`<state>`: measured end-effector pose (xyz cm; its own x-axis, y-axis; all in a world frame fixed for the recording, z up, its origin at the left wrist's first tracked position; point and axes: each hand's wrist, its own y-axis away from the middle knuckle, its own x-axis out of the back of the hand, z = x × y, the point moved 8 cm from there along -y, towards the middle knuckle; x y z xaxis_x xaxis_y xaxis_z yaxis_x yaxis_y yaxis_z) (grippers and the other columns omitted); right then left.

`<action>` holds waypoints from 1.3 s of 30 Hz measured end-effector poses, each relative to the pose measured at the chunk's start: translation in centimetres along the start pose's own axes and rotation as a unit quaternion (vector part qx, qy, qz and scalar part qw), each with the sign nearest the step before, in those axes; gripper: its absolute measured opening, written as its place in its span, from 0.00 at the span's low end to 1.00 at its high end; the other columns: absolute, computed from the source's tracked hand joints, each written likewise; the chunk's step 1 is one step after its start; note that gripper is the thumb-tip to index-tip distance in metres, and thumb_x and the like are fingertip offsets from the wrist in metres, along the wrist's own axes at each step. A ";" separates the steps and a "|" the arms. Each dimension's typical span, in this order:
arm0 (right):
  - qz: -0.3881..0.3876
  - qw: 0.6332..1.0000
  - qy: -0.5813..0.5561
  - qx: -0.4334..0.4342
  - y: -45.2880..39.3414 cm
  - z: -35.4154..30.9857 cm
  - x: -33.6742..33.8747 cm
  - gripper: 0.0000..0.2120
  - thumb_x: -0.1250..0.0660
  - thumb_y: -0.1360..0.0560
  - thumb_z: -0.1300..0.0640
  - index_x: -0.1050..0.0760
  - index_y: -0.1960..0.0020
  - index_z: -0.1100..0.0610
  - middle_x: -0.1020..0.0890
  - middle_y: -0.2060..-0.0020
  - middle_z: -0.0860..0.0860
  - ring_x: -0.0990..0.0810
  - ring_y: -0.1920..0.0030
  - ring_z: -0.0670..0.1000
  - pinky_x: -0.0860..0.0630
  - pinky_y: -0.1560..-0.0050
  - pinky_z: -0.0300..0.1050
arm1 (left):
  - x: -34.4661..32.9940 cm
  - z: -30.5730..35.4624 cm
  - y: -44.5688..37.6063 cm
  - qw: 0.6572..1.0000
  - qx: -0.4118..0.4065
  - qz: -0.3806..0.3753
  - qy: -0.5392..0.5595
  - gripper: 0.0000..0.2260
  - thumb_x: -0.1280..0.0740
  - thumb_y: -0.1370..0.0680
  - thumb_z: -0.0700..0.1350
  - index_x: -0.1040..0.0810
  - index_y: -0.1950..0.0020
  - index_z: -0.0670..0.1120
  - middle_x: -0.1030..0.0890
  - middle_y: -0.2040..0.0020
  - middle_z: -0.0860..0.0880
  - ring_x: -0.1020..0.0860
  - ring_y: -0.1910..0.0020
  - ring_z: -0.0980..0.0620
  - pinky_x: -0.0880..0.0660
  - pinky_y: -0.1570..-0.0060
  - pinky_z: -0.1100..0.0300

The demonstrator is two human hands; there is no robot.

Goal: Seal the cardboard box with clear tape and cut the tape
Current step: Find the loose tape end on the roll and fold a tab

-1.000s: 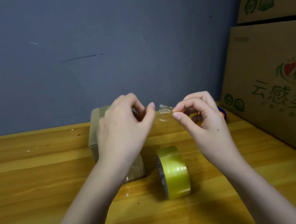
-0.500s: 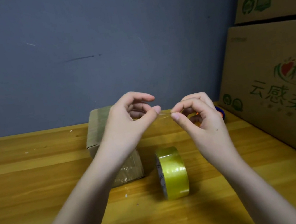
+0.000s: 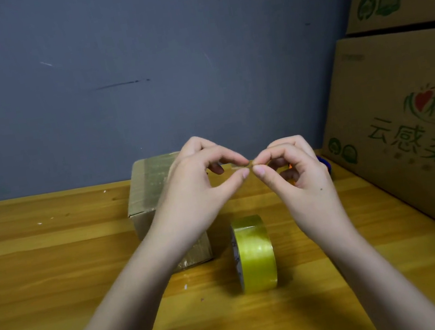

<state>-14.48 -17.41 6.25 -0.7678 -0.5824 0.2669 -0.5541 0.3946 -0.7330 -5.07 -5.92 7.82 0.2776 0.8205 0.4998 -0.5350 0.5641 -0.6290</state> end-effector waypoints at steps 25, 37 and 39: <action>0.021 0.996 -0.050 -0.064 0.1 0.4 0.8 0.02 0.30 0.28 0.61 0.20 0.55 0.57 0.16 0.60 0.45 0.17 0.56 0.45 0.24 0.54 0.57 | 0.7 -1.6 -0.4 0.996 0.062 -0.037 0.059 0.04 0.29 0.27 0.46 0.17 0.60 0.53 0.17 0.61 0.58 0.20 0.57 0.62 0.28 0.56 0.73; 0.010 0.996 -0.063 -0.059 0.2 0.6 0.5 0.03 0.30 0.28 0.62 0.20 0.54 0.57 0.16 0.61 0.48 0.17 0.56 0.44 0.22 0.54 0.49 | -1.1 -1.6 -0.1 0.996 0.051 -0.046 0.052 0.07 0.29 0.27 0.45 0.19 0.64 0.54 0.17 0.64 0.55 0.20 0.62 0.56 0.23 0.56 0.57; 0.011 0.997 -0.045 -0.054 0.1 0.8 0.6 0.06 0.30 0.27 0.60 0.21 0.50 0.55 0.16 0.59 0.47 0.18 0.54 0.44 0.22 0.55 0.50 | -1.1 -1.5 -0.1 0.996 0.047 -0.054 0.060 0.08 0.29 0.27 0.45 0.19 0.65 0.55 0.17 0.64 0.55 0.19 0.60 0.55 0.24 0.56 0.58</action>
<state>-14.78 -18.28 5.83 -0.7505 -0.6326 0.1912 -0.5728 0.4784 -0.6656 -4.12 -6.79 6.44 0.4278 0.7640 0.4831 -0.5683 0.6429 -0.5135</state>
